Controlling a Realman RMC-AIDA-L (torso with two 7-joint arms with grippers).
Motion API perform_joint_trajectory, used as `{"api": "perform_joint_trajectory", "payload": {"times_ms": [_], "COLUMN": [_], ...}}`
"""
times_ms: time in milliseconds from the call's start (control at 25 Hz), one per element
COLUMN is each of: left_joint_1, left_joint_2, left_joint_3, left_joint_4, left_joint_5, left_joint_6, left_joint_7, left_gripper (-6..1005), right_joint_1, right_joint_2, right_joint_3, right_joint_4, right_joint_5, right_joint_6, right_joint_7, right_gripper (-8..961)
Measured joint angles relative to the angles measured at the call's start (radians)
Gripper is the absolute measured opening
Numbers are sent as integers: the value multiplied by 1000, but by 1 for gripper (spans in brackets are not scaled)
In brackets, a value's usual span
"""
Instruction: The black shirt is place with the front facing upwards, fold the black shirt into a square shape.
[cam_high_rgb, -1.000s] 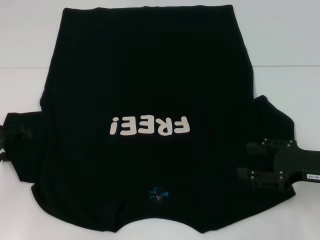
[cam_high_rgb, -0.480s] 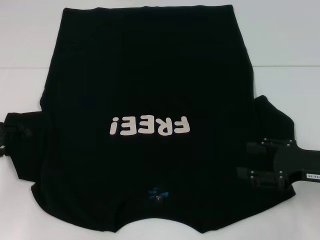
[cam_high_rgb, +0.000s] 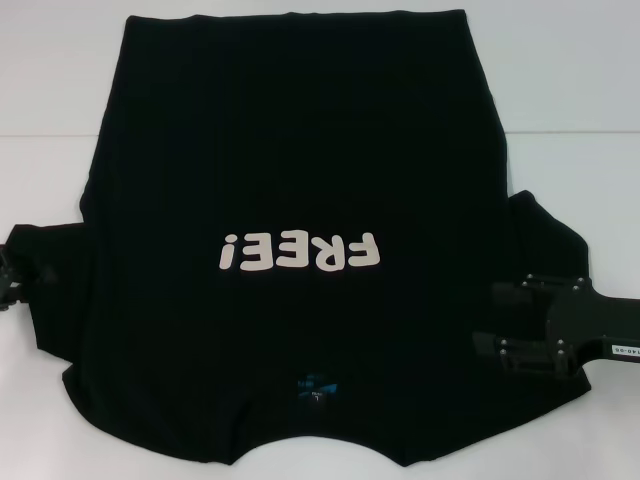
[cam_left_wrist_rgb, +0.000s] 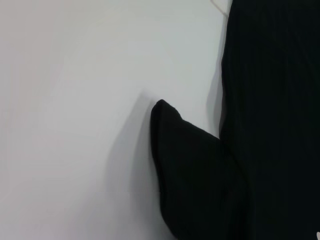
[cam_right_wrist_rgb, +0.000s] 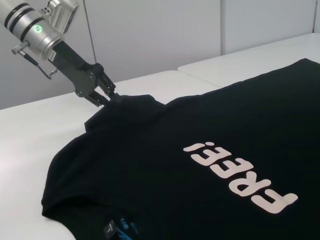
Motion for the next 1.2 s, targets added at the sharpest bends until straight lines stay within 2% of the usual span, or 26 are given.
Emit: {"api": "perform_joint_trajectory", "payload": {"times_ms": [80,520,840,1040,1200], "left_joint_1": [0,0,0,11,15], "left_joint_2": [1,0,0,1,9], "left_joint_3": [0,-1,-6,-6,-9], "left_joint_4": [0,3,8,52,75], "left_joint_5": [1,-4,-8,-3,-6], "left_joint_6": [0,-10,-11,-15,-10], "left_joint_7": [0,2,36,36,33], "left_gripper": [389,2,4,5,6], "right_joint_1": [0,0,0,-1,-2], "right_joint_2": [0,1,2,2,2], "right_joint_3": [0,0,0,0,0], "right_joint_4": [0,3,3,3,3], "right_joint_5": [0,0,0,2,3], "right_joint_6": [0,-5,-5,-3,-2], "right_joint_7": [0,1,1,1,1], "right_gripper": [776,777,777,777,777]}}
